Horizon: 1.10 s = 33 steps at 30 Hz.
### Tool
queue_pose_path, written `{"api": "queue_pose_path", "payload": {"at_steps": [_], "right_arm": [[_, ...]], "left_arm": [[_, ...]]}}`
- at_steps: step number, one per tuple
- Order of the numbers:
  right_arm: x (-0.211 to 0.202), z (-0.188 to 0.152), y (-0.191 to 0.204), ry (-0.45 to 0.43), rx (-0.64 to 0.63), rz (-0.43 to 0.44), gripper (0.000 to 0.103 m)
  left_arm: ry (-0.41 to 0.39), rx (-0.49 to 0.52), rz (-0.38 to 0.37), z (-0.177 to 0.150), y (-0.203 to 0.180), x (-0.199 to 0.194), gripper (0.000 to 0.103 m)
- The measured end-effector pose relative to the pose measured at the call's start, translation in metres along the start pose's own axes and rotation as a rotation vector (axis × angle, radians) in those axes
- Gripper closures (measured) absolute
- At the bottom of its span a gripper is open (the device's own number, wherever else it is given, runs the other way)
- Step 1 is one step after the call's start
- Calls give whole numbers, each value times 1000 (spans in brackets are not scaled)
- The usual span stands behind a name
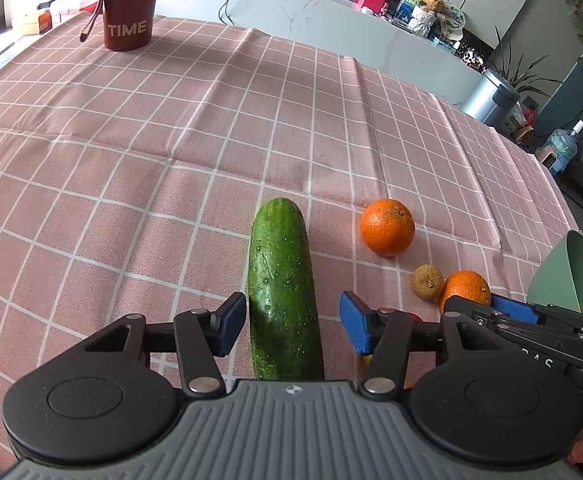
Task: Organize fruits
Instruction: 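Grasp the cucumber with the left tool while the right tool grasps another orange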
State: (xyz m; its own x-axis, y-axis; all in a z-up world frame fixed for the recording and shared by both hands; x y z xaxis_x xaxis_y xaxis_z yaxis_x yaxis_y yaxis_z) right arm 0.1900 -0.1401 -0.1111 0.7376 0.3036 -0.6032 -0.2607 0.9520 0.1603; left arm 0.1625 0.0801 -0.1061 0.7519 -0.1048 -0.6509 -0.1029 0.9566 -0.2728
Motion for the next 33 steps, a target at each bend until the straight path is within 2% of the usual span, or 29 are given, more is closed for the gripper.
{"api": "queue_pose_path", "payload": {"at_steps": [9, 18, 22, 25, 28, 33], "right_arm": [[3, 0, 0, -2, 4, 4, 59], [4, 0, 0, -6, 0, 10, 60], [2, 0, -2, -13, 12, 11, 61], [-2, 2, -2, -31, 8, 11, 61], [-7, 3, 1, -52, -12, 12, 61], [-22, 5, 8, -96, -44, 23, 61]], "left_arm": [[1, 20, 28, 0, -1, 6, 59], [1, 16, 14, -1, 1, 6, 61], [-8, 36, 36, -2, 0, 2, 61], [-27, 37, 46, -1, 0, -5, 61], [-49, 24, 22, 2, -3, -16, 61], [-105, 44, 7, 12, -24, -40, 61]]}}
Point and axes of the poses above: each gripper's, at about its wrist camera, not at the fingertips, and x roughly the way its jaws point, y to its left, z to its top, the point moved 3 cm from there along x, roughly the way its jaws point, and after that the axes turned 15 degrees about -y, right-handed, at the moved point
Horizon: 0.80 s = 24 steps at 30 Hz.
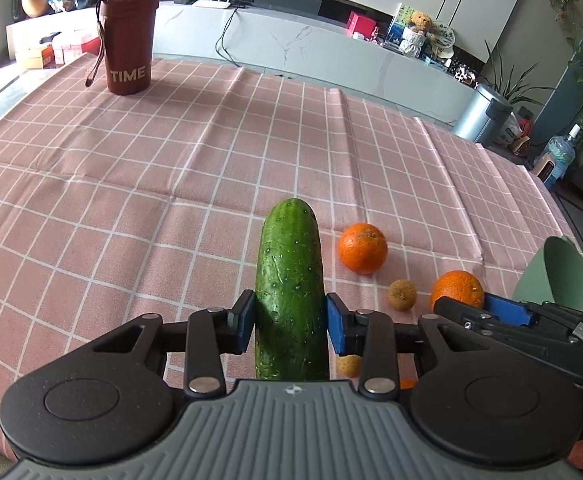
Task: Organize fruits
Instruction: 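Grasp the cucumber with the left tool while the right tool grasps another orange, then lower the cucumber into the colander with the left tool while the right tool drops its orange in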
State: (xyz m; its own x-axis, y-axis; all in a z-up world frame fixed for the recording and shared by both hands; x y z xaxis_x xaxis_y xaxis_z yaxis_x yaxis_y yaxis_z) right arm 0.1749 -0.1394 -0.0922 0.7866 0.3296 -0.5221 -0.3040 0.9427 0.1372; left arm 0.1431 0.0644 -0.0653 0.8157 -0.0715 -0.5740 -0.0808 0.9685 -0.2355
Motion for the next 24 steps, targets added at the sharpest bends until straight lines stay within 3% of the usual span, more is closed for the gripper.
{"api": "queue_pose_path", "payload": {"at_steps": [9, 16, 24], "right_arm": [[-44, 14, -4, -17, -6, 5, 61], [-85, 32, -35, 8, 3, 17, 61], [-117, 51, -85, 32, -60, -9, 61]], "left_arm": [[-52, 31, -120, 25, -57, -42, 61], [-26, 38, -231, 28, -107, -53, 61], [43, 74, -360, 25, -172, -38, 61]]}}
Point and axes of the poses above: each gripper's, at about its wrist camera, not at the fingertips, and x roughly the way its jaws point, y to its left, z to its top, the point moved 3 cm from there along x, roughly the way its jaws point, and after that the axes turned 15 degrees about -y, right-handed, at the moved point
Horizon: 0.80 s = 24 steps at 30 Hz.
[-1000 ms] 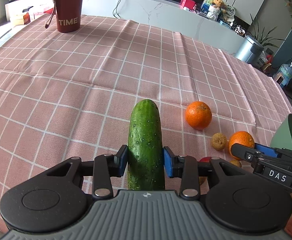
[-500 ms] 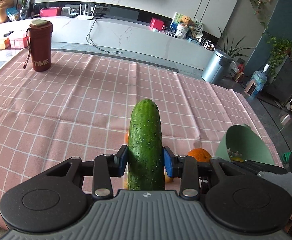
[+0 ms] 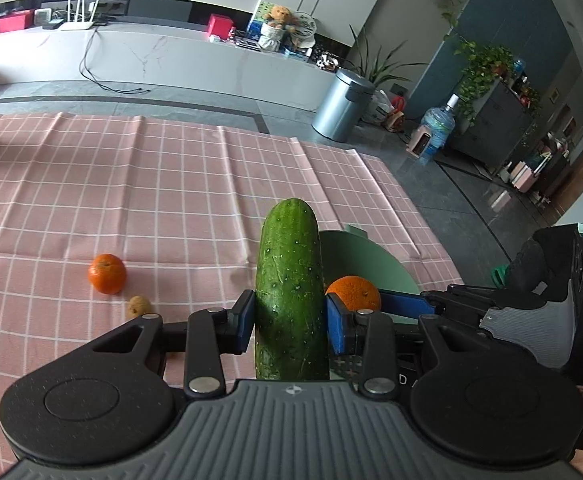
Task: Organize fruits
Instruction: 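Lower the cucumber into the colander with the left tool while the right tool drops its orange in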
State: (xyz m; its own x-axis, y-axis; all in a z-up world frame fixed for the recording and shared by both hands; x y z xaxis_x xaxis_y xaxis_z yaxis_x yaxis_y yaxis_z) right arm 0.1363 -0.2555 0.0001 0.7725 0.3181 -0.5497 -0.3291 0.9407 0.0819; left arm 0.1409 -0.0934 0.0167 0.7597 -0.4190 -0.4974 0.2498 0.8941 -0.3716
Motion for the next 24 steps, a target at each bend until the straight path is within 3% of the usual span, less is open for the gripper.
{"api": "queue_pose_path", "payload": {"at_steps": [10, 19, 24], "right_arm": [[9, -14, -72, 111, -48, -74, 61], [43, -23, -95, 191, -88, -66, 61], [59, -23, -103, 224, -99, -58, 61]], "left_arm": [[157, 175, -67, -8, -43, 68, 61], [259, 424, -11, -12, -62, 111, 61], [335, 451, -51, -15, -62, 132, 61]]}}
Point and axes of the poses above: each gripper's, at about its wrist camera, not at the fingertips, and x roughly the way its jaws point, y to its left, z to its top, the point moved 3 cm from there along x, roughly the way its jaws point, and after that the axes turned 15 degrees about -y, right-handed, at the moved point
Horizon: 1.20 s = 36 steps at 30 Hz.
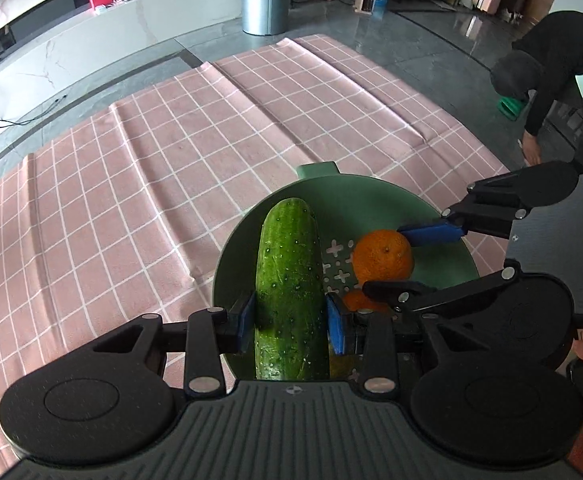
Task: Organize fruits
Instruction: 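Lower the cucumber into the colander with the left tool while the right tool drops its orange in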
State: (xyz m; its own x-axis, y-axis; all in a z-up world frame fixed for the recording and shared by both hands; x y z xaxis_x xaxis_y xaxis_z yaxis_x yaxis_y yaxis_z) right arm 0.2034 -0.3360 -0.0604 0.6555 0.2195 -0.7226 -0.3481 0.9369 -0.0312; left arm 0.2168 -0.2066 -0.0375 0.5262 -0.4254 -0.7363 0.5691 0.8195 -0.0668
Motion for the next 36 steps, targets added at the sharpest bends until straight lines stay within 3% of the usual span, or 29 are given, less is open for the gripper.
{"api": "queue_pose_path", "payload": {"at_steps": [4, 13, 15, 19, 30, 34, 36], "right_arm": [[12, 5, -2, 17, -17, 13, 61], [38, 3, -3, 56, -37, 48, 61], [41, 2, -5, 63, -28, 53, 61], [44, 1, -5, 65, -25, 51, 60], [50, 6, -2, 53, -21, 20, 60], [42, 9, 1, 48, -33, 6, 49], [35, 11, 5, 44, -44, -5, 49]], "left_arm": [[29, 35, 2, 3, 1, 12, 61], [77, -2, -45, -1, 12, 28, 61], [63, -6, -37, 0, 13, 28, 59], [40, -32, -38, 3, 18, 23, 47], [-43, -55, -57, 6, 16, -7, 45], [-64, -57, -47, 6, 16, -19, 45], [-74, -62, -41, 7, 16, -27, 45]]}}
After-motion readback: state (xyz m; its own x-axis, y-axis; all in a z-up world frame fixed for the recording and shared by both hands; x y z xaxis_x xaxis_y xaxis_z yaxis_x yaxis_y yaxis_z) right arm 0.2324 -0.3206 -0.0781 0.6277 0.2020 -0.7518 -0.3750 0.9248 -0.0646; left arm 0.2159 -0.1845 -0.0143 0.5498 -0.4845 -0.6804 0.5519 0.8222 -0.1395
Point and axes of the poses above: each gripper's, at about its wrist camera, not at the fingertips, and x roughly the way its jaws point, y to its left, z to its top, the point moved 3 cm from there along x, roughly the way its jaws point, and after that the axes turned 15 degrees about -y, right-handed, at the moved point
